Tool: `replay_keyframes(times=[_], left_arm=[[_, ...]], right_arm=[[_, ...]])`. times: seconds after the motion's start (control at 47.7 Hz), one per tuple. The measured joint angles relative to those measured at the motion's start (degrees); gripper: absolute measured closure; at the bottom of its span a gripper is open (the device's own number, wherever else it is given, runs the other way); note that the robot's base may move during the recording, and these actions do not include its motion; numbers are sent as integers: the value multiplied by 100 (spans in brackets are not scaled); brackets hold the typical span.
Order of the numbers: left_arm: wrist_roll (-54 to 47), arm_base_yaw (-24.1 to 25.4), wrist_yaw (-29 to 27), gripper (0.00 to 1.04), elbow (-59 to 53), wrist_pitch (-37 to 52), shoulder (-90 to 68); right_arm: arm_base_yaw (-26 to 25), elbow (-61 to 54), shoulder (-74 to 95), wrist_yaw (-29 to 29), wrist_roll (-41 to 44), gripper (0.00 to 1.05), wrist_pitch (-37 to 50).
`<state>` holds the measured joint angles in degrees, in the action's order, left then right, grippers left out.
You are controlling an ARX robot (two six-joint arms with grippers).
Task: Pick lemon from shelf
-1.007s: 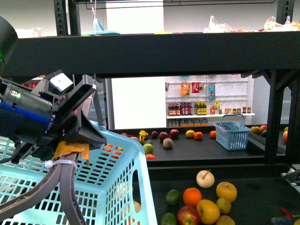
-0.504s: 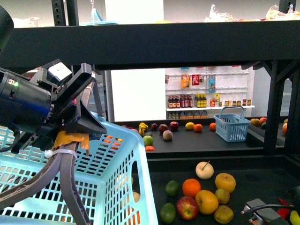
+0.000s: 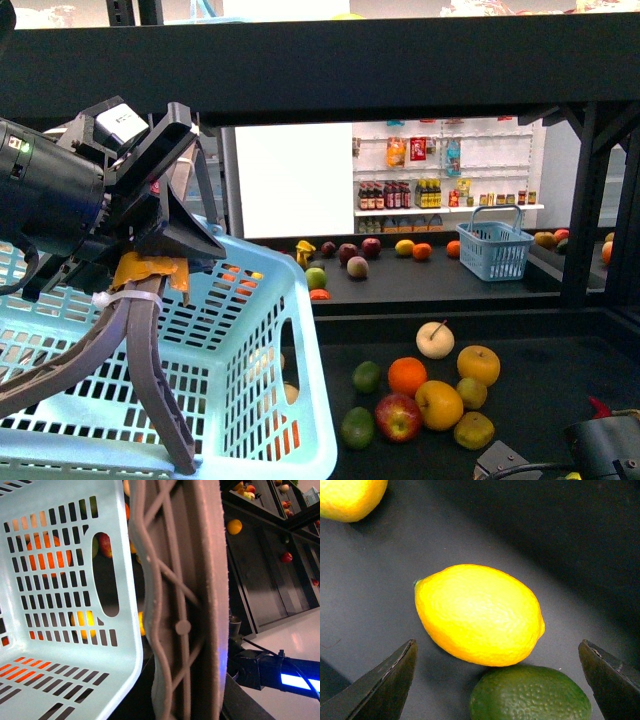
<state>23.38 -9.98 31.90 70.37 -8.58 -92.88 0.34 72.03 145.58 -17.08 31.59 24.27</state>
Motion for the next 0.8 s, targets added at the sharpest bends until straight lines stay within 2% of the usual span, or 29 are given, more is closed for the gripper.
replay_keyframes(times=[0.42, 0.797], left_arm=[[0, 0, 0, 91, 0, 0, 0], [0, 0, 4, 92, 0, 0, 0]], right_arm=[[190, 579, 396, -199, 291, 8, -214], [179, 1080, 874, -22, 400, 8, -321]])
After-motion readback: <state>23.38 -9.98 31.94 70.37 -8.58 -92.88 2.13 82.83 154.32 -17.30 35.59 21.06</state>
